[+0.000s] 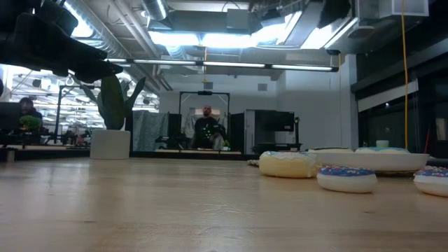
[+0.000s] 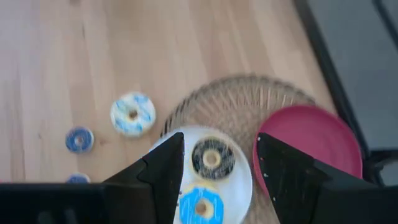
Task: Pick & Place donuts
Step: Put the big white donut on the white plate
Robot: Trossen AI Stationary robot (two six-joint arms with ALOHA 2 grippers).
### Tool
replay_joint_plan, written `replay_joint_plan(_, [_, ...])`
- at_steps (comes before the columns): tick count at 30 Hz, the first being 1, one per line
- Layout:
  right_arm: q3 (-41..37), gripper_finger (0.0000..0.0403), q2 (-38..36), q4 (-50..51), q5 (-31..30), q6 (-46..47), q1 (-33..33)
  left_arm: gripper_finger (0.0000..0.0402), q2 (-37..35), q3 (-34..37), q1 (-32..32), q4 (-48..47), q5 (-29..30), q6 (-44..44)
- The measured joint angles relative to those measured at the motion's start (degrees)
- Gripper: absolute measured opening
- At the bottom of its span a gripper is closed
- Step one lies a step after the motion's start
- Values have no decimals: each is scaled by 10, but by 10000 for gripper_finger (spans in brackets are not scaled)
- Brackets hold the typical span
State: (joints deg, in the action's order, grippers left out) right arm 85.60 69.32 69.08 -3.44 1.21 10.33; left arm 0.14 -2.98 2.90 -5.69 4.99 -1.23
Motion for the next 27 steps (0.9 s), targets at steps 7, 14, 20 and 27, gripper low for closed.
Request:
replay_joint_plan(7, [0,202,-39,-54,0,-17,0,353,0,0,0,0,0,0])
replay_joint_plan(14, [0,202,-73,-68,0,-32,0,352,0,0,0,0,0,0])
replay_joint_plan(20, [0,202,-97,-72,0,-32,0,353,0,0,0,0,0,0])
replay_joint_plan(27, [0,202,-124,-100,0,-32,0,354,0,0,0,0,0,0])
